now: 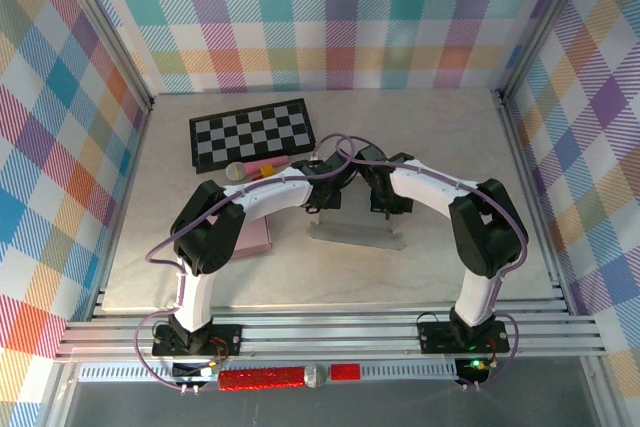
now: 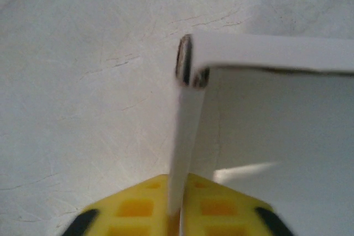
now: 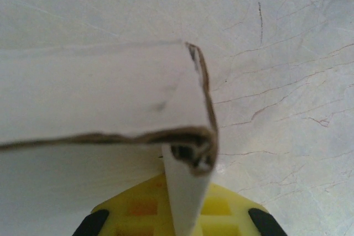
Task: Fold the paper box
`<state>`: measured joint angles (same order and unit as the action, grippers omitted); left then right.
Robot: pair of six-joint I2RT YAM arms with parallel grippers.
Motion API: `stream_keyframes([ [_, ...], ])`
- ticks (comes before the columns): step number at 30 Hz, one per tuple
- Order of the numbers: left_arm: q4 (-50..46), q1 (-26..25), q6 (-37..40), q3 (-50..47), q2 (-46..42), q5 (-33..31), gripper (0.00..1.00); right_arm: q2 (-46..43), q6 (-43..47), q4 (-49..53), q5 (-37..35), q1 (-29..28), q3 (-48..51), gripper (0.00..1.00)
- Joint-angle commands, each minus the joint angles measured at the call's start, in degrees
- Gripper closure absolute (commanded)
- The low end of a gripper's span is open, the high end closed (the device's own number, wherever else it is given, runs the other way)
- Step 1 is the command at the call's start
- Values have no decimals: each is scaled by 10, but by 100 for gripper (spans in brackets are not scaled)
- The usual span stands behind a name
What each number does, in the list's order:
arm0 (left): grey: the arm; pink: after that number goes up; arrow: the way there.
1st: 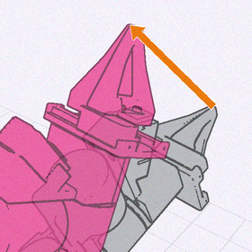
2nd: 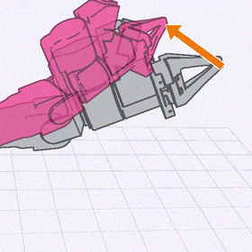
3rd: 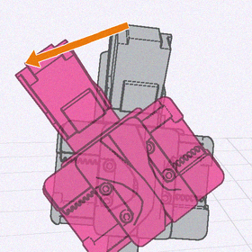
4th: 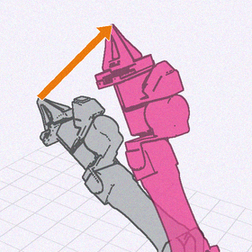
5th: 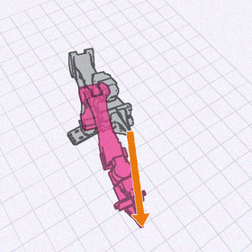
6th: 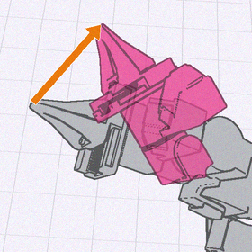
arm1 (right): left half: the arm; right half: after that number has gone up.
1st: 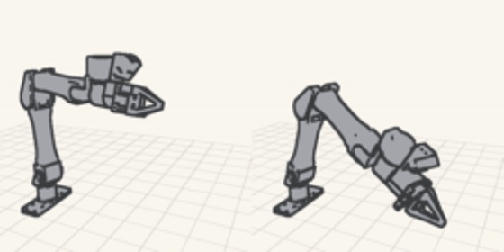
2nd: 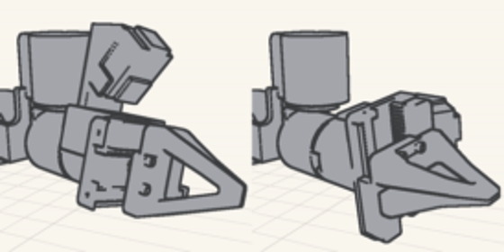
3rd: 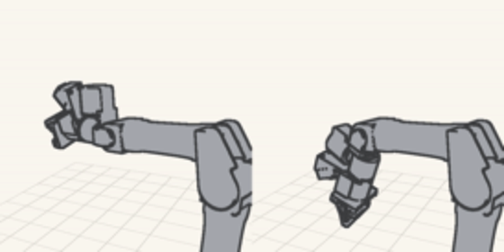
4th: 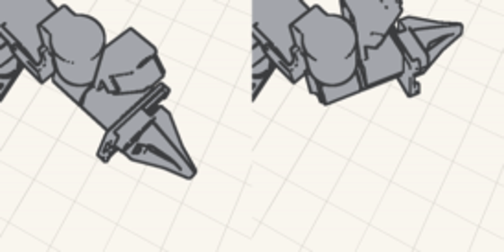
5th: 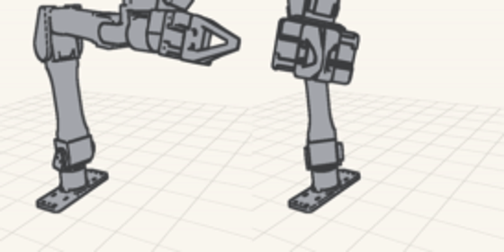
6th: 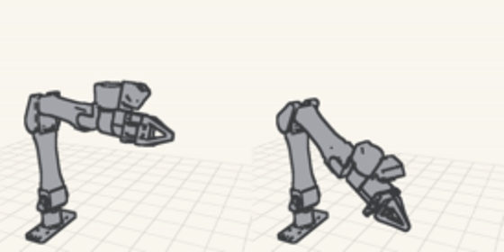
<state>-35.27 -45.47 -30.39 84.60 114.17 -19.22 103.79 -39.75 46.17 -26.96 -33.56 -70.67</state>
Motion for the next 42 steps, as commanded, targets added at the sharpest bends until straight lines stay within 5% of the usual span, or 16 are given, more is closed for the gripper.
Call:
stream_keyframes([
  [1,-19,-5,-9,19,-9,-33,61,28,-11,39,-2,-14,-6,100],
  [7,-17,5,-8,43,-68,20,44,58,-39,71,20,1,-27,100],
  [14,-30,48,-25,71,-122,60,45,76,-71,102,58,36,-54,100],
  [23,-48,143,-23,22,-192,160,51,94,-240,222,143,119,-120,100],
  [31,-17,137,-45,-106,-234,249,58,103,-410,239,280,143,-116,100],
  [42,58,88,-90,-153,-184,310,59,133,-572,247,412,124,-94,100],
])
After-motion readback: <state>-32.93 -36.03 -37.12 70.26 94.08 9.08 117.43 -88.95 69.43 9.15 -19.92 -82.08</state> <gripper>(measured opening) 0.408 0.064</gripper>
